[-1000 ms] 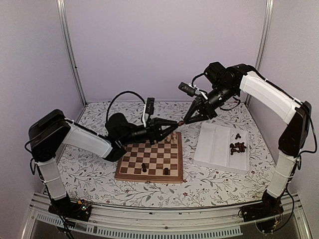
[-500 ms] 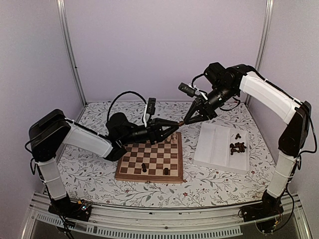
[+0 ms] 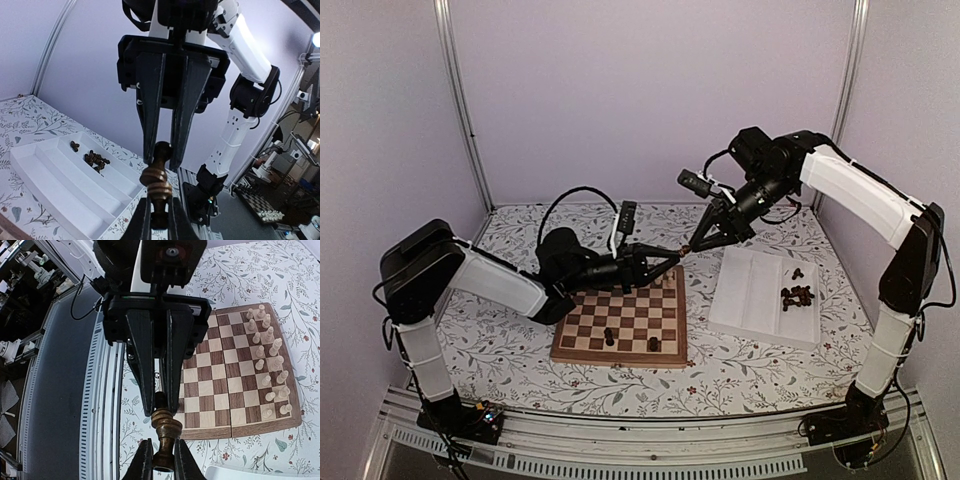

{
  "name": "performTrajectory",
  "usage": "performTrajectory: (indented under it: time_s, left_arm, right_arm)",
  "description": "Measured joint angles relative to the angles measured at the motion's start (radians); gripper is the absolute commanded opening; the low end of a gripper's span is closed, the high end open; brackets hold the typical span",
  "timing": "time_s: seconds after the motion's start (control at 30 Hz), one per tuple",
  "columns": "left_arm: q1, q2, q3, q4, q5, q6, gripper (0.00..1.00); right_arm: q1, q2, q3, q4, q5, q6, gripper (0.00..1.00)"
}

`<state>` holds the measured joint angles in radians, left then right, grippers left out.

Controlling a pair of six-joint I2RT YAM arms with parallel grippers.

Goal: Set up the chess pieces on the board
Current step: Pick up the chess piece from the storage box, then place the chess piece on the chessboard.

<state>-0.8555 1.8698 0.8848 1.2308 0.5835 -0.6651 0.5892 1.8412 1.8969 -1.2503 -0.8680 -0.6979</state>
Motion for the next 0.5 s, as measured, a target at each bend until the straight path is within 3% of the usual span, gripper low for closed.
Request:
performTrajectory:
  time_s: [0.17,0.37,0.5]
  left_arm:
    - [0.001,-0.115,0.001,-0.261,-0.016,0.068,0.05]
    - [0.008,-0.343,0.272,-1.081,-0.249,0.291,0.06]
    - [0.035,-0.410,0.404,-1.536,-0.396,0.364,0.06]
  right_arm:
    - [0.000,-0.023,-0.116,0.056,0.077,0.000,0.08]
    - [0.000,-0.093,-0.315,0.174,0.257,0.002,0.08]
    - [0.000,-0.130,-0.397,0.237,0.352,0.002,0.08]
